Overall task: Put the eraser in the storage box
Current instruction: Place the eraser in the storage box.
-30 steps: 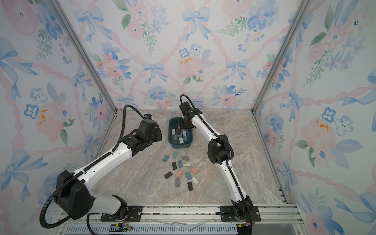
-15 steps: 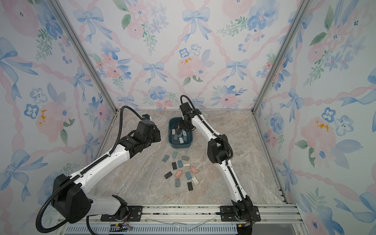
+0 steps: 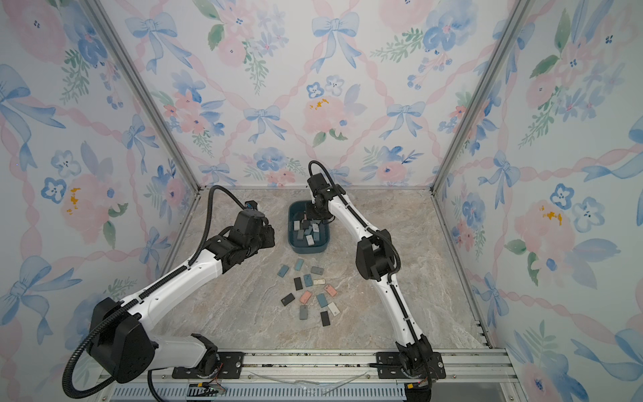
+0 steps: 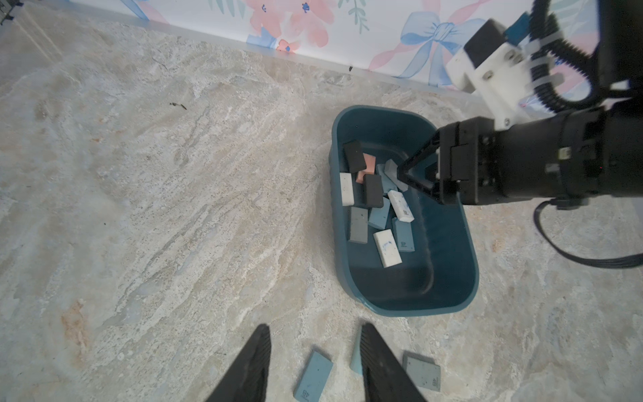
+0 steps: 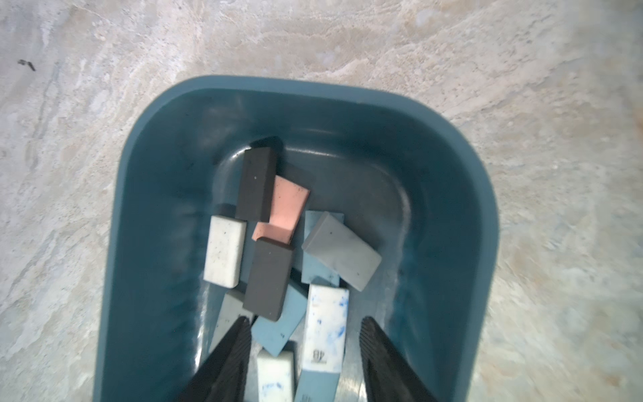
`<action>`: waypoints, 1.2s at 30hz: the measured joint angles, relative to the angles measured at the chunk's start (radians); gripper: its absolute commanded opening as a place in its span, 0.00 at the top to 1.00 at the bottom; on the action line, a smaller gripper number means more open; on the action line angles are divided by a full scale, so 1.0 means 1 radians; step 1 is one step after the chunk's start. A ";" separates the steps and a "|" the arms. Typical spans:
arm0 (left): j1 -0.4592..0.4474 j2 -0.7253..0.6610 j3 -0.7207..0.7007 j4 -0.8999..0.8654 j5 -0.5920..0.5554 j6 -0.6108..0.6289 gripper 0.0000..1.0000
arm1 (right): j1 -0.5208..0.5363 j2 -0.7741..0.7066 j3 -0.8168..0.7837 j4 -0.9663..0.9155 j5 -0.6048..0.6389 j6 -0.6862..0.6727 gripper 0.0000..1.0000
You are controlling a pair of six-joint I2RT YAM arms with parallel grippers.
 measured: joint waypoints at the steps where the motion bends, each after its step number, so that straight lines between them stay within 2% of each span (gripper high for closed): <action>1: 0.000 0.000 -0.007 0.000 0.008 0.003 0.55 | 0.000 -0.019 -0.015 0.003 -0.001 -0.002 0.46; 7: -0.008 0.006 -0.055 -0.001 0.053 0.042 0.55 | 0.006 -0.233 -0.175 0.056 -0.023 -0.008 0.46; 18: -0.072 0.094 -0.081 0.000 0.156 0.146 0.54 | -0.003 -0.633 -0.631 0.267 -0.045 -0.003 0.45; 24: -0.090 0.127 -0.113 0.000 0.186 0.179 0.54 | -0.025 -0.774 -0.834 0.346 -0.053 0.015 0.45; 36: -0.091 0.209 -0.124 0.000 0.187 0.219 0.53 | -0.055 -0.934 -1.055 0.428 -0.052 0.052 0.44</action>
